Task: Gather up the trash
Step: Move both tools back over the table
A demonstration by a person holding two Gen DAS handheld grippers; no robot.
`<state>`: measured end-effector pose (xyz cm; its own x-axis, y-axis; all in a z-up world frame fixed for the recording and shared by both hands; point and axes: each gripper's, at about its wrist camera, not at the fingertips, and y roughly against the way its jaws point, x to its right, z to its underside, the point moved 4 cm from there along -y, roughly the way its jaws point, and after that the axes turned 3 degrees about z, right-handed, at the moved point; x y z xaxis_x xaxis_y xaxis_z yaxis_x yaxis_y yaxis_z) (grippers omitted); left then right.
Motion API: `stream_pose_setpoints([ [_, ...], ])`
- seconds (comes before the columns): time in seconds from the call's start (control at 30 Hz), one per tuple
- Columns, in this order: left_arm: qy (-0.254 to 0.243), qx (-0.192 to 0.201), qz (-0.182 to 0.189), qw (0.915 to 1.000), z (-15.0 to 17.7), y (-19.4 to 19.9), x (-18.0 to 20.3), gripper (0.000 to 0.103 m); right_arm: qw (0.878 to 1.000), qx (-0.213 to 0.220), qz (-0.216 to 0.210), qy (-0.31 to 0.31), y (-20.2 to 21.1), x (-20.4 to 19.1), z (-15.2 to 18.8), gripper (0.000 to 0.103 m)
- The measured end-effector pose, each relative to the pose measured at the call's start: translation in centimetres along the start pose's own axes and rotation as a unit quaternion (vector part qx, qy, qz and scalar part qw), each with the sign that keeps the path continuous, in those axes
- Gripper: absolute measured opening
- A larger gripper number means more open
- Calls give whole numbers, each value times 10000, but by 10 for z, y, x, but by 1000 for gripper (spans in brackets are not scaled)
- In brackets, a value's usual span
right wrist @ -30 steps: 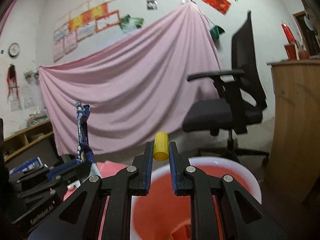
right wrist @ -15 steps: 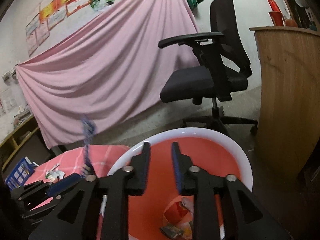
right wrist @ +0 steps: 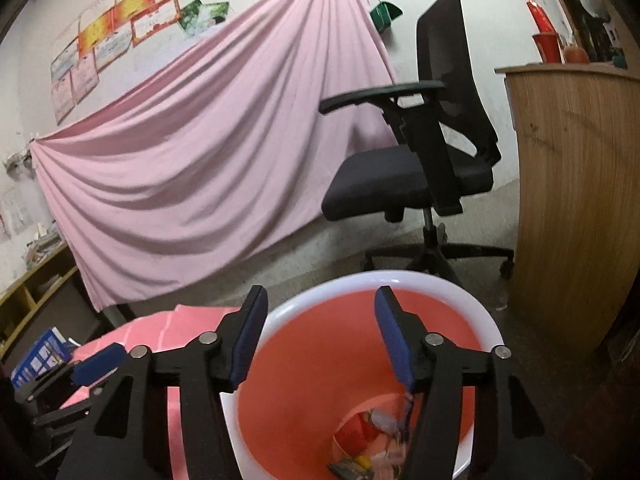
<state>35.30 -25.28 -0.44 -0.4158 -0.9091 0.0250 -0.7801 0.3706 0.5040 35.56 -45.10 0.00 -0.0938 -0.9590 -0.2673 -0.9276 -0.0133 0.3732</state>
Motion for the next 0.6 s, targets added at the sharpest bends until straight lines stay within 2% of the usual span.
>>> stream_pose_setpoints([
  [0.03,24,50,-51,10000,-2,5,-5,40,10000,69,-24,-5,2,-3,-2,70],
  [0.1,96,142,-145,9997,-6,16,-16,42,9998,188,-69,-18,5,-7,-5,75],
  [0.2,237,294,-278,9989,-8,31,-32,53,9991,392,-140,-10,9,-17,-10,87],
  [0.27,367,447,-402,9975,-11,44,-47,59,9983,557,-149,0,13,-25,-12,102],
  [0.3,410,502,-452,9969,-11,48,-52,62,9976,681,-142,20,15,-30,-13,103],
  [0.33,511,621,-524,9954,-13,57,-61,71,9969,776,-141,51,17,-35,-13,103],
  [0.37,607,737,-571,9938,-14,63,-69,86,9957,906,-168,121,19,-42,-14,103],
  [0.43,819,1063,-754,9881,-13,81,-86,100,9932,1106,-287,216,23,-54,-16,103],
  [0.5,929,1300,-898,9831,-12,92,-97,100,9907,1265,-408,289,26,-65,-16,103],
  [0.6,1046,1437,-1107,9778,-10,106,-119,100,9856,1502,-643,443,32,-85,-17,103],
])
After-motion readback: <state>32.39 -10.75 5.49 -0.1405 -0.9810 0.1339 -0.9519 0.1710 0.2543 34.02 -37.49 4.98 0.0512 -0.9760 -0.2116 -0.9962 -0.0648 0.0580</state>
